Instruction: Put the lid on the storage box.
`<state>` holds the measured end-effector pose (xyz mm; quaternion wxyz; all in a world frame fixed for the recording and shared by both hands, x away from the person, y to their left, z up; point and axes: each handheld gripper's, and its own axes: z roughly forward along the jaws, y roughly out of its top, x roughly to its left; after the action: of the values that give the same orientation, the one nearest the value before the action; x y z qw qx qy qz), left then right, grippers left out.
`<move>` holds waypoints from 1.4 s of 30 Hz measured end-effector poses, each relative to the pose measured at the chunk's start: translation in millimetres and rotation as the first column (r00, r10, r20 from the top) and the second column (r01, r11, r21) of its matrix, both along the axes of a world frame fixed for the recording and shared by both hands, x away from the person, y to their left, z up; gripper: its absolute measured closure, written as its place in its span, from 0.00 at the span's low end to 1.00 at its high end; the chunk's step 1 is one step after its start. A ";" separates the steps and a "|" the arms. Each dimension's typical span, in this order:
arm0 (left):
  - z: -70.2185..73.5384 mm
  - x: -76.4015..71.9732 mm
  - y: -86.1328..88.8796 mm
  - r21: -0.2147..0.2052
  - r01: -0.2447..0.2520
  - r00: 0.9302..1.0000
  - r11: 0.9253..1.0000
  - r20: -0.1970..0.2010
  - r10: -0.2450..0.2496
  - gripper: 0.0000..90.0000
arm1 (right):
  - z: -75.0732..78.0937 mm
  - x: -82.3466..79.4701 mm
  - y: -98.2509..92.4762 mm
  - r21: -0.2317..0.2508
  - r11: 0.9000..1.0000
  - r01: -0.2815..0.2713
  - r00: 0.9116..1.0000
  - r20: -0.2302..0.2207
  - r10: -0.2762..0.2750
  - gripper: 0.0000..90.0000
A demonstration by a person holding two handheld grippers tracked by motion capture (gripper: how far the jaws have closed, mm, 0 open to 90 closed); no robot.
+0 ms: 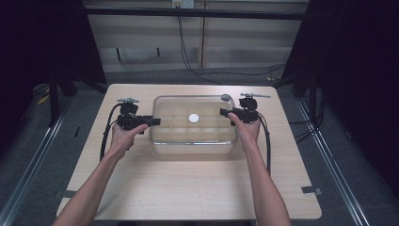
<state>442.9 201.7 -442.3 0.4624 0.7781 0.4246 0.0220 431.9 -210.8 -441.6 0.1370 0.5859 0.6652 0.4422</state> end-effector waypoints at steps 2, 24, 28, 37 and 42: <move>-0.5 -0.8 -0.2 0.010 0.003 1.000 1.000 0.000 -0.003 0.54 | -1.2 0.6 0.1 0.001 1.000 -0.002 1.000 -0.002 0.002 0.36; -8.0 -10.7 -3.0 0.005 -0.001 0.999 1.000 -0.042 0.001 0.38 | -3.3 -3.0 -6.3 -0.008 1.000 -0.004 0.998 -0.059 0.004 0.33; -5.4 -16.0 0.5 0.013 -0.010 0.999 1.000 -0.031 0.011 0.34 | 0.5 -7.1 -8.3 0.002 1.000 0.001 0.999 -0.041 -0.001 0.33; 3.5 -30.8 15.6 0.019 -0.011 1.000 1.000 0.007 0.010 0.35 | 12.7 -23.8 -9.5 -0.022 1.000 -0.011 1.000 -0.006 0.010 0.37; 7.4 -38.9 17.7 0.012 -0.017 0.999 1.000 0.031 0.017 0.39 | 18.9 -31.7 -7.2 -0.016 0.999 -0.038 0.999 0.009 0.038 0.38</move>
<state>404.0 219.4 -434.8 0.4641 0.7767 0.4239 0.0405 400.2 -218.0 -422.7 0.1364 0.5699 0.6789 0.4423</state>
